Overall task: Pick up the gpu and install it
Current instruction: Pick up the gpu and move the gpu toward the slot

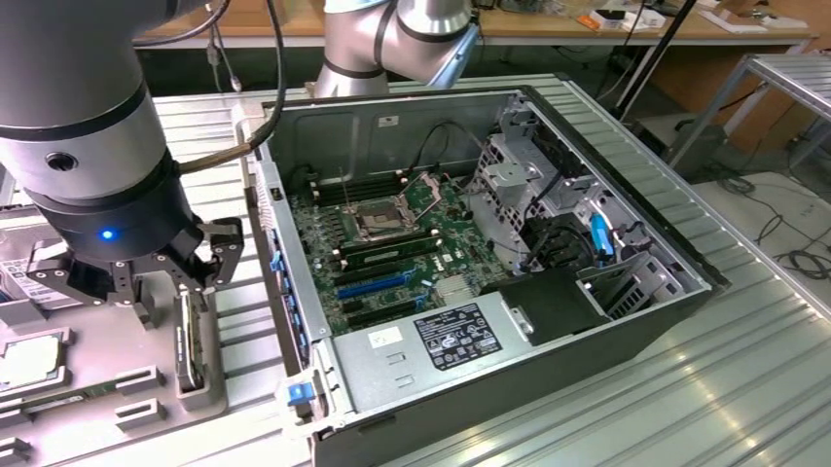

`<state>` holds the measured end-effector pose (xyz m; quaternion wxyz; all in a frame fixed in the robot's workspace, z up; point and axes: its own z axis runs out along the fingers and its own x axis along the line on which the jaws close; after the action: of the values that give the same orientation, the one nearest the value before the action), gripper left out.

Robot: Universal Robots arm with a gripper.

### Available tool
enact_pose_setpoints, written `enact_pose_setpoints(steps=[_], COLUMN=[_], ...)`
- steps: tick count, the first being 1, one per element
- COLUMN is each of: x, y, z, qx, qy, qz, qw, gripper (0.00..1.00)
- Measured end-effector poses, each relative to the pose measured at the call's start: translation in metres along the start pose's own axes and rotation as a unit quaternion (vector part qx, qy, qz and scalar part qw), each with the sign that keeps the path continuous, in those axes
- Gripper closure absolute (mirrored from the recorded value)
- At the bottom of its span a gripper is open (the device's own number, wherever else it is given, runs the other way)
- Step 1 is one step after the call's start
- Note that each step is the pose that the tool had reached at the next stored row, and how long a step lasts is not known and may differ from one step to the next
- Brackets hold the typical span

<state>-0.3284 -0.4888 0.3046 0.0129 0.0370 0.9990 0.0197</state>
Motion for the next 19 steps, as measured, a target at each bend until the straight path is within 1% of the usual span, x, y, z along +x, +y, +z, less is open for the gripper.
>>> enact_pose_setpoints(steps=[5,9,10,13,17,19], x=[0.0,0.001,0.003,0.003,0.003,0.004], y=[0.0005,0.0006,0.0005,0.0007,0.0005,0.0005], z=[0.0048,0.0053,0.0067,0.0121,0.0225,0.0246], qx=[0.0014,0.0013,0.0013,0.0013,0.0013,0.0013], qy=[0.0,-0.0002,-0.0005,-0.0008,-0.0013,-0.0013], qz=[0.0,0.0,0.0,0.0,0.0,0.0], qw=[1.0,1.0,1.0,1.0,1.0,1.0], gripper=[0.5,0.5,0.5,0.5,0.5,0.5])
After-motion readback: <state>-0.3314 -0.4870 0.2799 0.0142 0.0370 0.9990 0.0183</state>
